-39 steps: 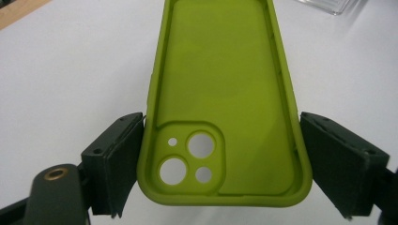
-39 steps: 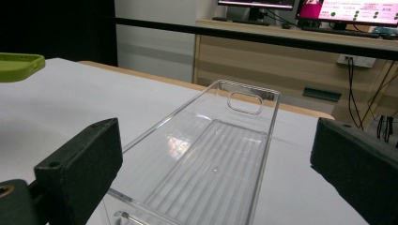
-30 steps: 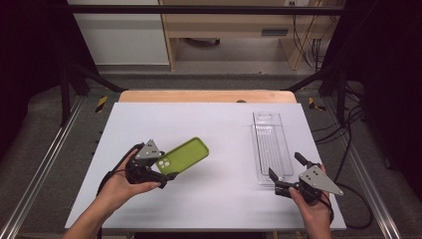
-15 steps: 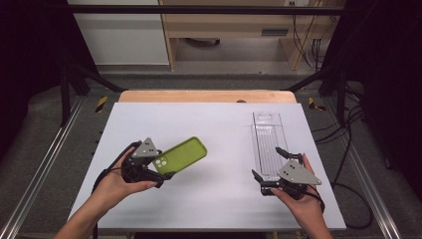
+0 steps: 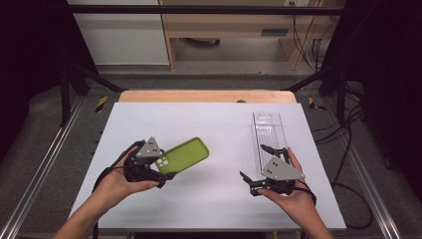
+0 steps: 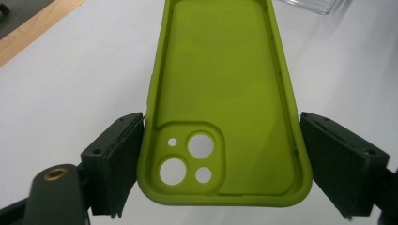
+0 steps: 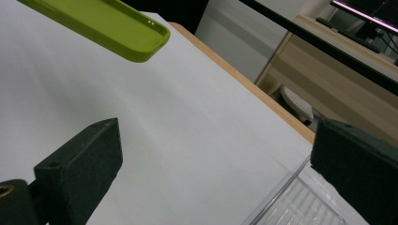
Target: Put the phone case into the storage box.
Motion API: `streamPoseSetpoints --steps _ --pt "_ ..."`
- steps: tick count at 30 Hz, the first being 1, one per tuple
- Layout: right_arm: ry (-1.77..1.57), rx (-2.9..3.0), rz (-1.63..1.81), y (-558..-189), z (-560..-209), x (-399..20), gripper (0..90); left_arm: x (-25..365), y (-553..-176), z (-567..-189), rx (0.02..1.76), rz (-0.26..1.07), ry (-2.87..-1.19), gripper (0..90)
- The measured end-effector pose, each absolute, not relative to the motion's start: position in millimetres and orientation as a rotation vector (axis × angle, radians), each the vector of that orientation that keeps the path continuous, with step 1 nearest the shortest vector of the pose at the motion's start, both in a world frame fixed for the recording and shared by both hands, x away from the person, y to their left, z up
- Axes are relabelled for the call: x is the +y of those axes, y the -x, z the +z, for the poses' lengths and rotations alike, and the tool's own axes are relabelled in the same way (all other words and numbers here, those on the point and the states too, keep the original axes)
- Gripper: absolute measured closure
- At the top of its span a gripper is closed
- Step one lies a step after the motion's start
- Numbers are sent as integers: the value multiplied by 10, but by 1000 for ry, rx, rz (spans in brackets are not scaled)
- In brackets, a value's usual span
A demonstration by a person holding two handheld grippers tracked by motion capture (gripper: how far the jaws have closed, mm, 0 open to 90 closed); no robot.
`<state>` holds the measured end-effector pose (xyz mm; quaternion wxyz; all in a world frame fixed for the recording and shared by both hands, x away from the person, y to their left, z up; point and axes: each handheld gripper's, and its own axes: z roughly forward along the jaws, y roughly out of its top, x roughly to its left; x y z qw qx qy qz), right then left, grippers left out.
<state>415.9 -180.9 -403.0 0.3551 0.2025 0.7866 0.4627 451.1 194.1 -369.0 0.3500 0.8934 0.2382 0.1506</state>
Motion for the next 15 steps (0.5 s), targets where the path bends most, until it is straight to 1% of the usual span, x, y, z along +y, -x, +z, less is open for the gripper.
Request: streamPoseSetpoints --steps 15 --pt "-402 2123 1143 -4181 -3904 -1582 36 1889 -4499 -3655 599 400 -2346 163"
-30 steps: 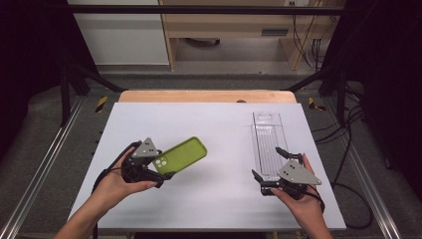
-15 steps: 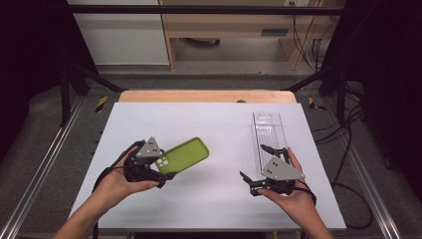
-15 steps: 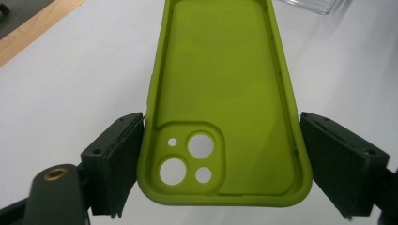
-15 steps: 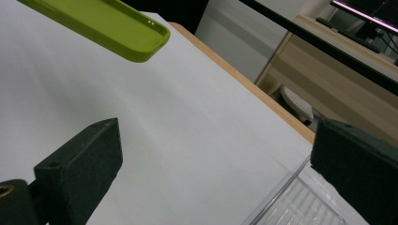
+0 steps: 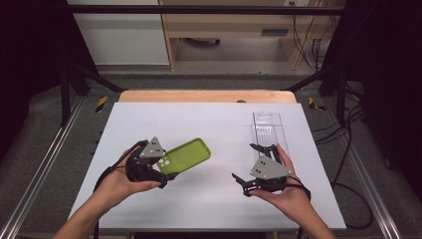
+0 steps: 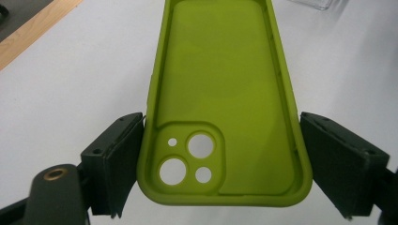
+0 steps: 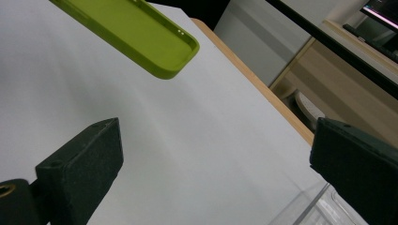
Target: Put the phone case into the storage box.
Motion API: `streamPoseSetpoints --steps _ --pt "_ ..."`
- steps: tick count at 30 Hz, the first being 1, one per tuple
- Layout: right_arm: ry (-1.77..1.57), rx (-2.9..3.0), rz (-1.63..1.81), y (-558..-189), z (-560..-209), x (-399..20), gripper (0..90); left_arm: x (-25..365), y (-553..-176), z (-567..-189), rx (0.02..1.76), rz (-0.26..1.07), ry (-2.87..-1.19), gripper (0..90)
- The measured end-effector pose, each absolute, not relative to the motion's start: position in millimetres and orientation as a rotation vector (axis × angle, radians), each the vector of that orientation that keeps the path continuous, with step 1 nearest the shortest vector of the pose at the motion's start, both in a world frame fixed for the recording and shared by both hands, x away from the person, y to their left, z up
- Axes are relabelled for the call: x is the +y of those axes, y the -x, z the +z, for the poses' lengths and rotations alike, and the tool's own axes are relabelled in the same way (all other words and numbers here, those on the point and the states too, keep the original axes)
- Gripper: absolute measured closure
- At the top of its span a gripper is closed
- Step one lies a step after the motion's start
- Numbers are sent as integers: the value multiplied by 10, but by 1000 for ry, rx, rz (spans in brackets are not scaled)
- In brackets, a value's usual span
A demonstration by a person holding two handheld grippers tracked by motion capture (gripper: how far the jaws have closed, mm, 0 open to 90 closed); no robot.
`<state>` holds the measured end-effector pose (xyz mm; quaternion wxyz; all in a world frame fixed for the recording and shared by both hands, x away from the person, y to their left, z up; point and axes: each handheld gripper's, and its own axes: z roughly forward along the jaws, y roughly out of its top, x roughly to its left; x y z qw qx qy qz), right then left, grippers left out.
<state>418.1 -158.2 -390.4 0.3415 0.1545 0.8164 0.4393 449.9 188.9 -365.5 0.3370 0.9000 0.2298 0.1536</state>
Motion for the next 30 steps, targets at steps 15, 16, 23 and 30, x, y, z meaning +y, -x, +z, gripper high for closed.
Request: streamPoseSetpoints --steps 15,16,23,30 --pt "-285 2201 1091 -4207 -3815 -1365 40 1878 -4456 -3607 587 409 -2364 163" --pt "-282 2209 1086 -4214 -3814 -1351 40 1878 -4452 -3602 586 408 -2366 163" --pt "-266 2228 1082 -4211 -3799 -1282 42 1872 -4434 -3589 571 411 -2375 163" --pt "-239 2250 1072 -4207 -3823 -1203 44 1864 -4420 -3588 568 411 -2376 163"
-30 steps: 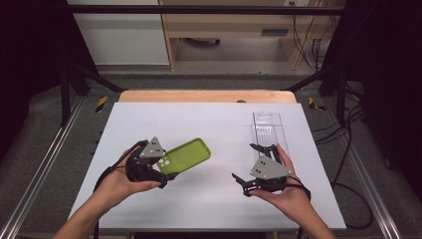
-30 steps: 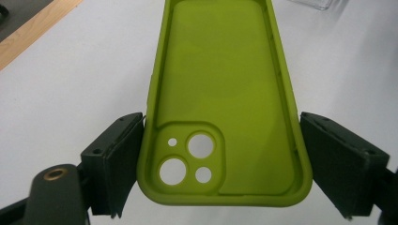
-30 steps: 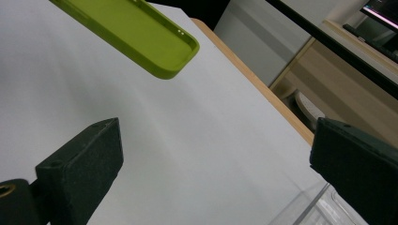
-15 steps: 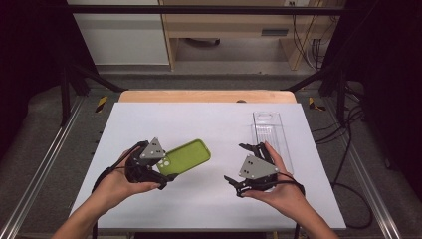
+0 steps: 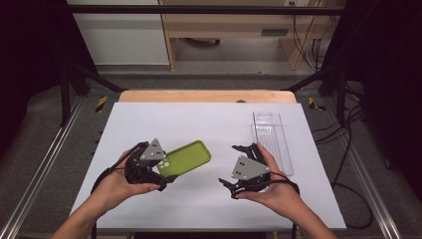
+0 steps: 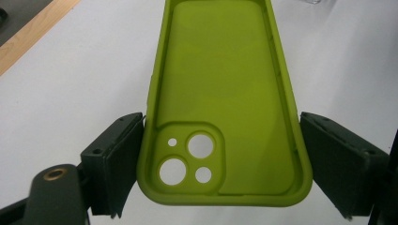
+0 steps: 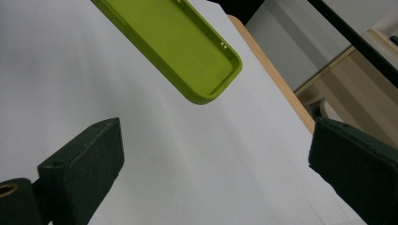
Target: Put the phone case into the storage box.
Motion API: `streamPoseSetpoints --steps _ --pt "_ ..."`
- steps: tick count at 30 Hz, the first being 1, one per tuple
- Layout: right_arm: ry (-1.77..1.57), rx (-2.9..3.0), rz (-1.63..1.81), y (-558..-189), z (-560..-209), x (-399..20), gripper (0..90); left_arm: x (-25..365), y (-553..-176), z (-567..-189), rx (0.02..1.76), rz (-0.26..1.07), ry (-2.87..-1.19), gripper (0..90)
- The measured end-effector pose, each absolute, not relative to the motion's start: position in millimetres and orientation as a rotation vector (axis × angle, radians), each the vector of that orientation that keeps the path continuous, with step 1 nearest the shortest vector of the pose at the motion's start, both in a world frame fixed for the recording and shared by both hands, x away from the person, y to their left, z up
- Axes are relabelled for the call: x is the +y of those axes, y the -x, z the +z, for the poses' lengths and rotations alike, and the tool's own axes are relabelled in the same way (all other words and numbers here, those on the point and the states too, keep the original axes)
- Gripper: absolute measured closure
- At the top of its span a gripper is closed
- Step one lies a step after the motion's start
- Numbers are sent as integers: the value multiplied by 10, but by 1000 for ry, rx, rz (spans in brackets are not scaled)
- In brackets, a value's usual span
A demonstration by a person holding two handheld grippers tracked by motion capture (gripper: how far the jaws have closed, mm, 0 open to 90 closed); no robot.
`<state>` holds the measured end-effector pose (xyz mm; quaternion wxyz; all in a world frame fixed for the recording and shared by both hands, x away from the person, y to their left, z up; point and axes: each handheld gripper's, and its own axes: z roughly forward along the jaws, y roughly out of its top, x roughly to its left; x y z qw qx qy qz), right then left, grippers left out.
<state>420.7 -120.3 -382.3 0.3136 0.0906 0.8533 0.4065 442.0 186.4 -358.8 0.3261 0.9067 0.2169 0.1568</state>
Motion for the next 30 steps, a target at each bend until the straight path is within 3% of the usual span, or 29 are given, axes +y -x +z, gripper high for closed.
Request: streamPoseSetpoints --steps 30 --pt "-124 2301 1053 -4209 -3907 -813 70 1785 -4410 -3593 546 404 -2409 163"
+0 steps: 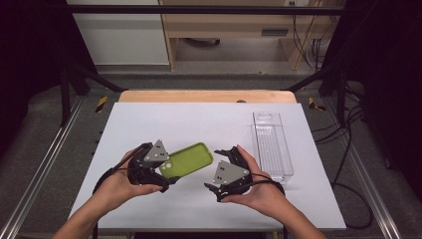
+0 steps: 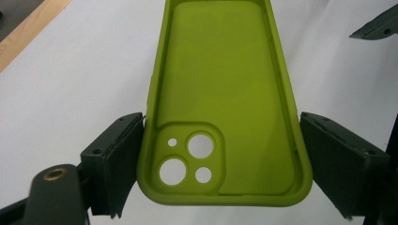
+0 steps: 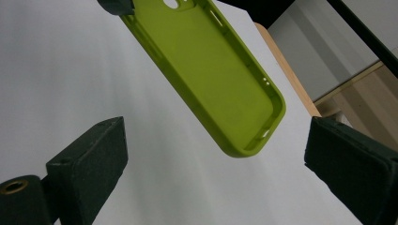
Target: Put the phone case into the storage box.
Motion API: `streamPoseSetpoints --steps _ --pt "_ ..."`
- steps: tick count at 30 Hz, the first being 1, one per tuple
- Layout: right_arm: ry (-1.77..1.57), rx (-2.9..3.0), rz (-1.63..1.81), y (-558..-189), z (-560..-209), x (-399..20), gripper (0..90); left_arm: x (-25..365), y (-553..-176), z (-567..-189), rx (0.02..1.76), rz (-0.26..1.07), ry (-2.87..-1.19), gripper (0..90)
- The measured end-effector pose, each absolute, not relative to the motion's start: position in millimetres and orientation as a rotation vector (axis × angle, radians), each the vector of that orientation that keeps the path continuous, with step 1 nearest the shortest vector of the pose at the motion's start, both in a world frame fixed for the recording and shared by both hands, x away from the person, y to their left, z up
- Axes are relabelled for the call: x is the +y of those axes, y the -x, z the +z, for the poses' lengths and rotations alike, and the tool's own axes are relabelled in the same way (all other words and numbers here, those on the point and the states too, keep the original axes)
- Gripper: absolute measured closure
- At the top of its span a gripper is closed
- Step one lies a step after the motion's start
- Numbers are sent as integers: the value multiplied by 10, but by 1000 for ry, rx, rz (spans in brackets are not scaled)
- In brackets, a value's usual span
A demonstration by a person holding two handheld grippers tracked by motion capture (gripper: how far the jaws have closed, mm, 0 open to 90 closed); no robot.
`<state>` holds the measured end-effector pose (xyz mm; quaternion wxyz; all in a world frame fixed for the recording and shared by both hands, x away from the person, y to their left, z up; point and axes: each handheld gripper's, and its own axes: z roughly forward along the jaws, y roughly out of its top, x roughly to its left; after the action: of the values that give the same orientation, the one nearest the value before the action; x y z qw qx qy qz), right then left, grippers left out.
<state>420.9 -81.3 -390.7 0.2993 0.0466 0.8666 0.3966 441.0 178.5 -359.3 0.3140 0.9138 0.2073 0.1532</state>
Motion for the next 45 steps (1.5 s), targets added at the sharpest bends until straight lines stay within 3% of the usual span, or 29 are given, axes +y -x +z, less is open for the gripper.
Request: streamPoseSetpoints --steps 30,45 --pt "-20 2332 1033 -4213 -4002 -570 177 1686 -4510 -3699 545 360 -2443 163" --pt "65 2329 1013 -4186 -4005 -459 323 1670 -4517 -3631 538 377 -2463 163"
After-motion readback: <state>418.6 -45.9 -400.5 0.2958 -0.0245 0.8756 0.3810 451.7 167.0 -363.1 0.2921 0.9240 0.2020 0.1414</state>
